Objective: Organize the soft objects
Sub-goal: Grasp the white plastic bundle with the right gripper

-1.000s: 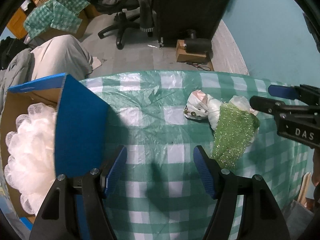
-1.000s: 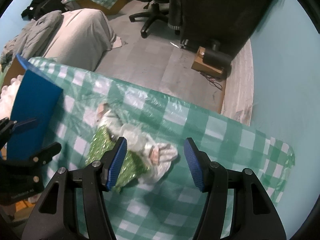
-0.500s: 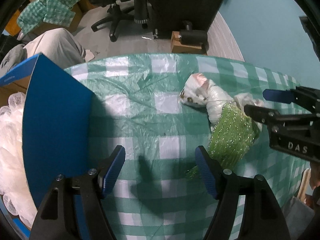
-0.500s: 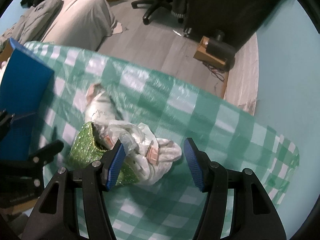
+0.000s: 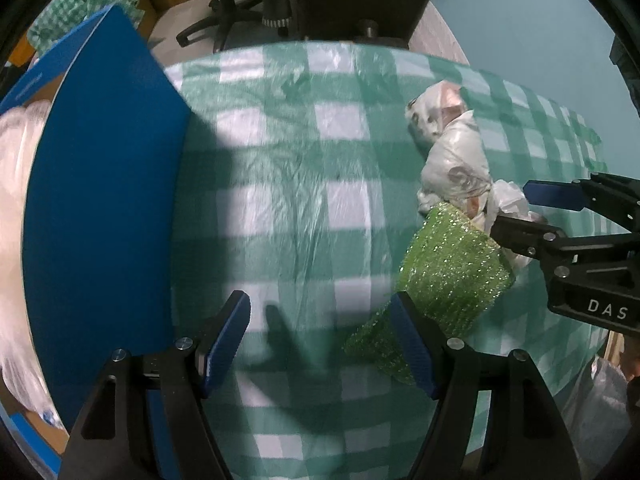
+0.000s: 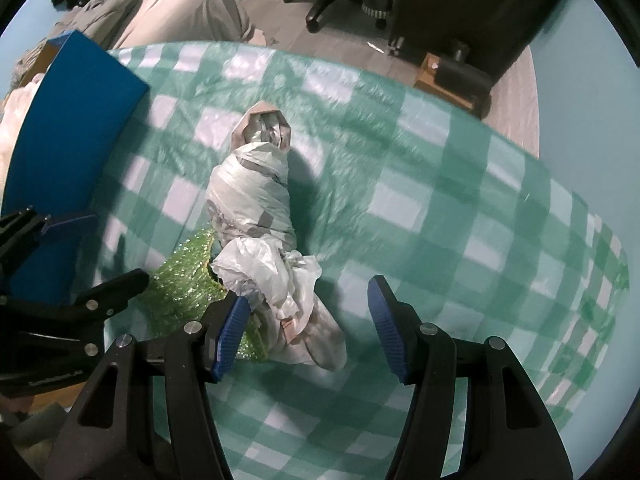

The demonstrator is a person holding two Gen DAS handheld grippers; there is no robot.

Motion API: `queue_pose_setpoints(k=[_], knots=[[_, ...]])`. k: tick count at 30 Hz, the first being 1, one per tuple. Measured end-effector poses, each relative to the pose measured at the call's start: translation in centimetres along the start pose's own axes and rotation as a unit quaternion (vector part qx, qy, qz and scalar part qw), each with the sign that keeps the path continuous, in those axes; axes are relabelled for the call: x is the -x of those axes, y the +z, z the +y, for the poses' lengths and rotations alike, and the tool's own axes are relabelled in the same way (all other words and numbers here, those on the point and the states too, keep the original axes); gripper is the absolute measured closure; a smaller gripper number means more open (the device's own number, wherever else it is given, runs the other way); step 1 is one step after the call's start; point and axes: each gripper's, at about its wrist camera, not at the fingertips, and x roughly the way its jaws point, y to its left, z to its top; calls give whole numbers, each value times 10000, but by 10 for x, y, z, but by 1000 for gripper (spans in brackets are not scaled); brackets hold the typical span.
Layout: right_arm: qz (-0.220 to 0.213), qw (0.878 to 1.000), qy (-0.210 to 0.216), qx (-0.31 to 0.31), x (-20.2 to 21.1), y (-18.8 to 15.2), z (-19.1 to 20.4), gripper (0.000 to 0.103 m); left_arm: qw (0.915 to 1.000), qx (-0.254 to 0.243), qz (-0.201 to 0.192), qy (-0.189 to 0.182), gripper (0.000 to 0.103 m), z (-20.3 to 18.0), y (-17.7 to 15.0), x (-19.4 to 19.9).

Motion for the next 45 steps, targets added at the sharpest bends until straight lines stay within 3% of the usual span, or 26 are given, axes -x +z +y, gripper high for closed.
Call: queue_pose_setpoints(k=[12,26,31,34,40,45], knots=[[113,9995,70,-279,-1,-41,10,43,9998,-11,131,117,29,9,-35,-4],[197,9959,-252,-846,5,-103,-28,43,9986,-393,153,322,29,-6,-45,-11],[32,9947,-155,-1015,19,-121,-35,43,9992,-365,108,141,29,-14,-46,3],[-116,9941,-44,-1074,28,-129,-38,35,9995,-280,65,-89,26,-20,-48,14],[-336,9943,215,-988,43,-135,-20,34,9984,-281,92,-486,23,-43,-49,21],[-289,9964,269,-753,33,-106,1,34,9981,-375,148,-465,23,-56,-51,14]])
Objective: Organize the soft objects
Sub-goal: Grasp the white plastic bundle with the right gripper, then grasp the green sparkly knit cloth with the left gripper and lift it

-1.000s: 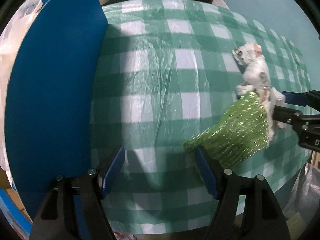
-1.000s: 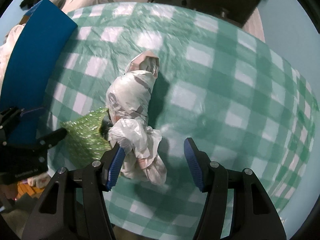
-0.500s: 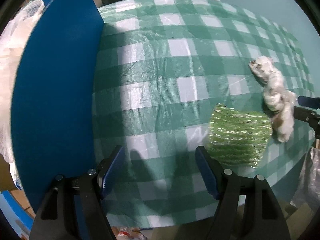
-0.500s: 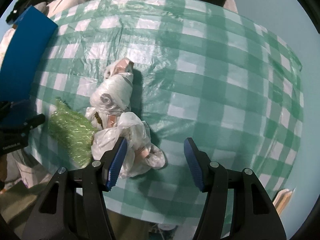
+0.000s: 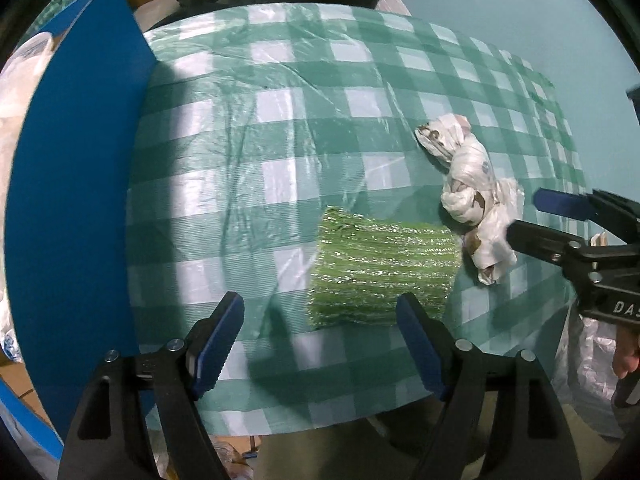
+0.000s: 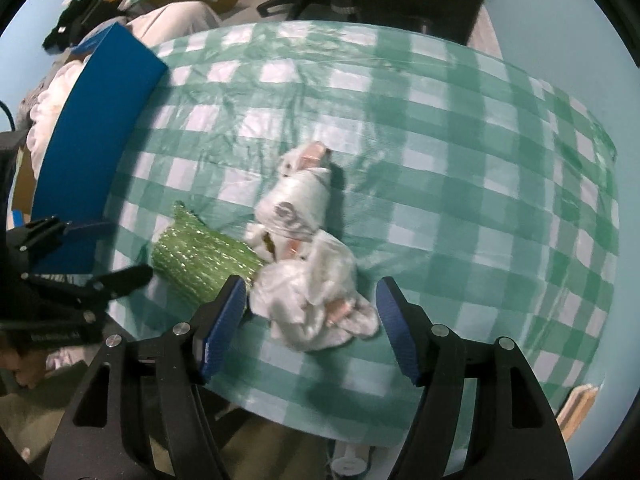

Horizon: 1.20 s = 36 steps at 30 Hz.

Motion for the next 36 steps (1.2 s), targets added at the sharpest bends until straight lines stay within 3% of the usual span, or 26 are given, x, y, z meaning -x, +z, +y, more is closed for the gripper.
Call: queue_pose_setpoints(k=[9,11,13,17,26,33,36], knots=[[228,9994,-178,190,-36,8,5,37,9999,48,137,36,23,-7,0,-20],[272,9993,-232,147,-41,8,2,57,9999,49,138,23,23,-12,1,-22],[354,9991,-242,75,-44,6,-3,68,9999,59,154,-16,22,-16,0,-25],[275,9992,-282,-52,-37,1,-14,76,9997,67,235,-93,22,-29,-2,-32],[165,9993,-207,-260,-18,-17,-38,77,9993,125,336,-87,16,-52,-9,-58],[225,9992,-197,-278,-15,-27,-45,77,9988,-38,308,372,15,-70,-9,-79],[251,9992,-181,-272,-18,-27,-43,77,9987,-185,146,462,24,-81,-12,-80]])
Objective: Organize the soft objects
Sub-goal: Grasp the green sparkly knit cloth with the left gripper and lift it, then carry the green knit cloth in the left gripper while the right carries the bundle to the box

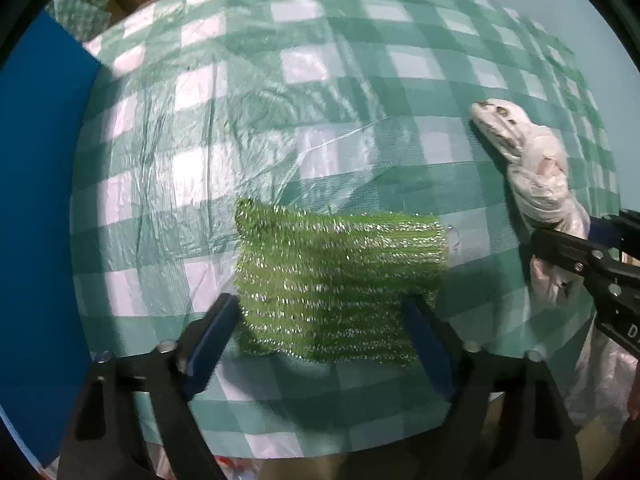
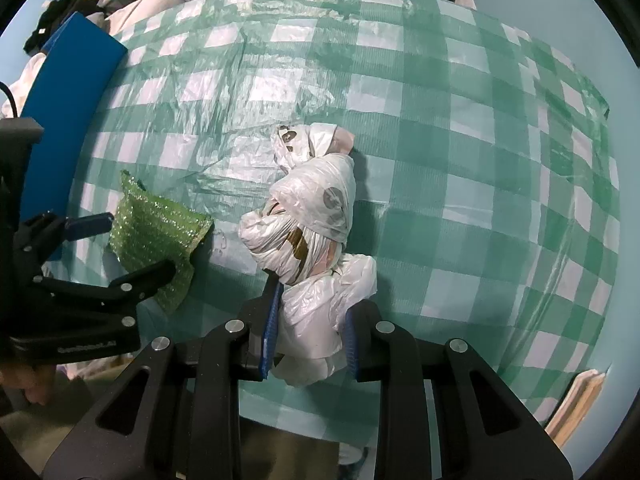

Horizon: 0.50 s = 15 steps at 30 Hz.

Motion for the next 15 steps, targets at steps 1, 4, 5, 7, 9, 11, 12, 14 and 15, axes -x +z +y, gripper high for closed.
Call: queue_pose_setpoints(k=[1,4,5,7,9,11,12,14,15], knots=[[6,10000,7,-7,-1,0,1,77,10000,-70,-45,-11,33,-3,-2,1],[-18,10000,8,-17,-2,2,3,77,9996,-234,-142,-118,66,-15,-5,4],[-24,10000,18,-5,-2,1,5,77,9994,-251,-139,-188,79,-19,-5,3],[-44,10000,13,44,0,0,6,77,9992,-248,-103,-296,85,-22,-6,3],[-67,9999,2,88,4,-2,6,77,9991,-261,-105,-313,88,-25,-8,1],[-106,9999,28,113,9,-4,5,77,9991,-263,-106,-326,89,-16,-10,5],[-120,9998,46,134,11,-4,5,77,9990,-264,-120,-338,89,-10,-15,11],[-153,9997,64,189,16,-5,7,77,9988,-261,-167,-379,90,5,-19,18],[-170,9996,70,213,18,-5,8,77,9987,-247,-197,-395,90,11,-20,20]])
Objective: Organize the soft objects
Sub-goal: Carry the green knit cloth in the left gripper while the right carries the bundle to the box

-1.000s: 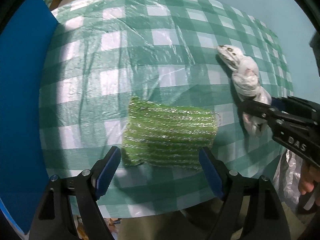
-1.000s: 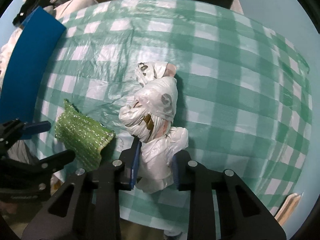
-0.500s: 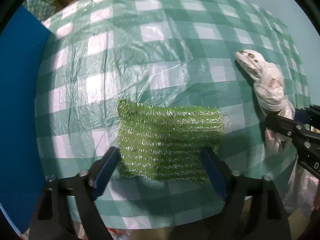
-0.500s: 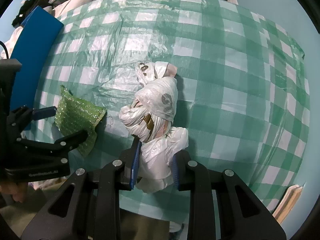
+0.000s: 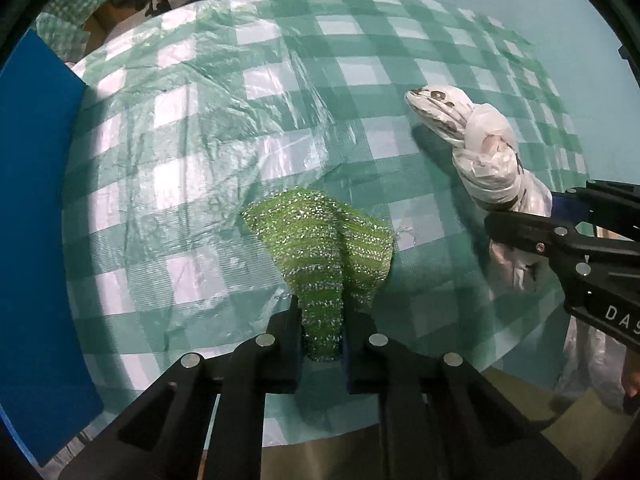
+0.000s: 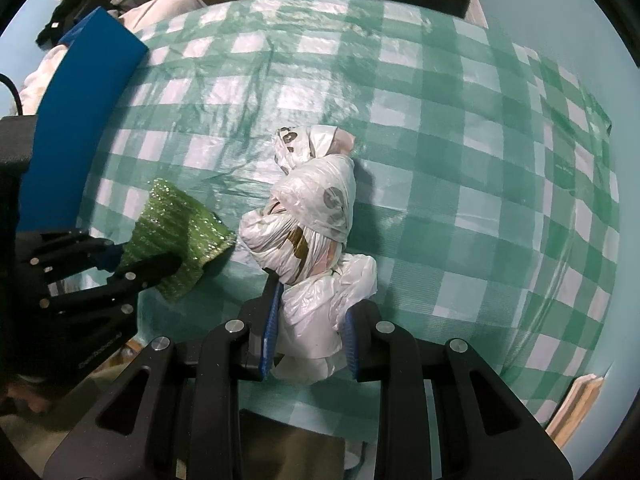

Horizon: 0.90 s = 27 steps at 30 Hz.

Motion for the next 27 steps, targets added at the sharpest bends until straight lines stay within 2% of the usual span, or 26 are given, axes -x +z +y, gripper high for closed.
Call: queue_pose_setpoints(k=[9,27], knots=[[-147,9998,65,126,22,5,14,77,9993,164,-292,-166,90,30,-2,38],[-428,9986,101,303,64,14,49,77,9961,-13,-879,-59,90,58,-4,120]])
